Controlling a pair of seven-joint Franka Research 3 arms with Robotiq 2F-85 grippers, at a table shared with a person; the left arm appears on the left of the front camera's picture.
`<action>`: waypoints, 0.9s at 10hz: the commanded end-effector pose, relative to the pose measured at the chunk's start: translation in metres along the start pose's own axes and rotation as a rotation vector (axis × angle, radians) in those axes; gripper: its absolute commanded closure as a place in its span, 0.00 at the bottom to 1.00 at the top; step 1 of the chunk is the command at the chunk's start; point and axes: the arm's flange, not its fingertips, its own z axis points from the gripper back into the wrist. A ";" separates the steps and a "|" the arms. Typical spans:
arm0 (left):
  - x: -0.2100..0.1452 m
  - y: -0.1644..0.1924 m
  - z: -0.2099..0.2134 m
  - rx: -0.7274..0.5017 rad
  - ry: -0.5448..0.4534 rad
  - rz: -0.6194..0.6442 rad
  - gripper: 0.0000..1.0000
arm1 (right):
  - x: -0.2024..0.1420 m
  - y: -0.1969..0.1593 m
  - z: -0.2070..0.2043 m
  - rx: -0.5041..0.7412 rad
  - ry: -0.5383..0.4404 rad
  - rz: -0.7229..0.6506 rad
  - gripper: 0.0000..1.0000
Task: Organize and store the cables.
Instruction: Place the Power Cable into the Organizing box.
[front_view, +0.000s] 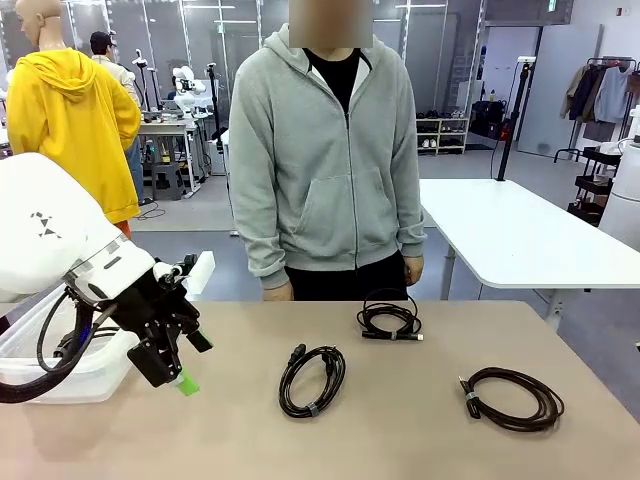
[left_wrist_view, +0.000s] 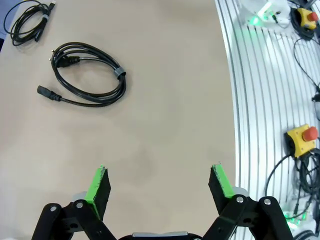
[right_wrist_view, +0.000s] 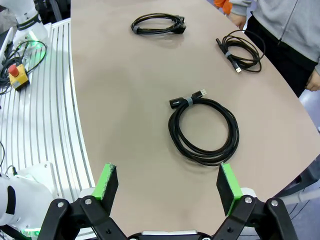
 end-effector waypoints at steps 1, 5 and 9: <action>0.002 -0.001 -0.003 -0.003 0.000 0.001 0.00 | 0.000 0.000 0.001 -0.005 -0.021 0.016 0.00; 0.026 0.014 -0.040 -0.023 0.069 0.036 0.00 | 0.000 0.000 0.001 -0.005 -0.021 0.016 0.00; 0.073 0.029 -0.100 -0.034 0.120 -0.013 0.00 | 0.000 0.000 0.001 -0.005 -0.021 0.016 0.00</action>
